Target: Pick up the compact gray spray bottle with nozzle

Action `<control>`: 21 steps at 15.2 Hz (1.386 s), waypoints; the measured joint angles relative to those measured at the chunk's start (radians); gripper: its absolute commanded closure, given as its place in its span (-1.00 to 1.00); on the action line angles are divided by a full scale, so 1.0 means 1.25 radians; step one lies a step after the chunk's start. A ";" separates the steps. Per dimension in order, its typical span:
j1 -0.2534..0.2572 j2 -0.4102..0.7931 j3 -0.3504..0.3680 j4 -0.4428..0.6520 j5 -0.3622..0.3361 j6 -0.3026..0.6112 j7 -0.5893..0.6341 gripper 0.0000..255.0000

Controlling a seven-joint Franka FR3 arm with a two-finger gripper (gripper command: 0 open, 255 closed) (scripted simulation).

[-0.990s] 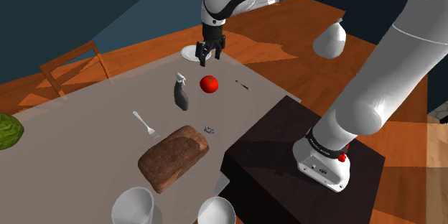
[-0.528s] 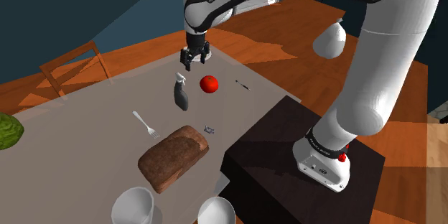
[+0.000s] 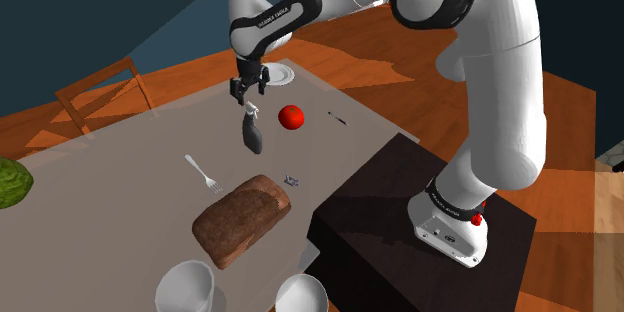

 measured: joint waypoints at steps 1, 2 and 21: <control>0.005 0.020 -0.001 0.025 -0.003 -0.005 0.003 -1.00; 0.006 0.035 -0.003 0.043 -0.004 -0.007 0.004 -1.00; 0.009 0.096 -0.008 0.064 -0.010 0.034 0.005 1.00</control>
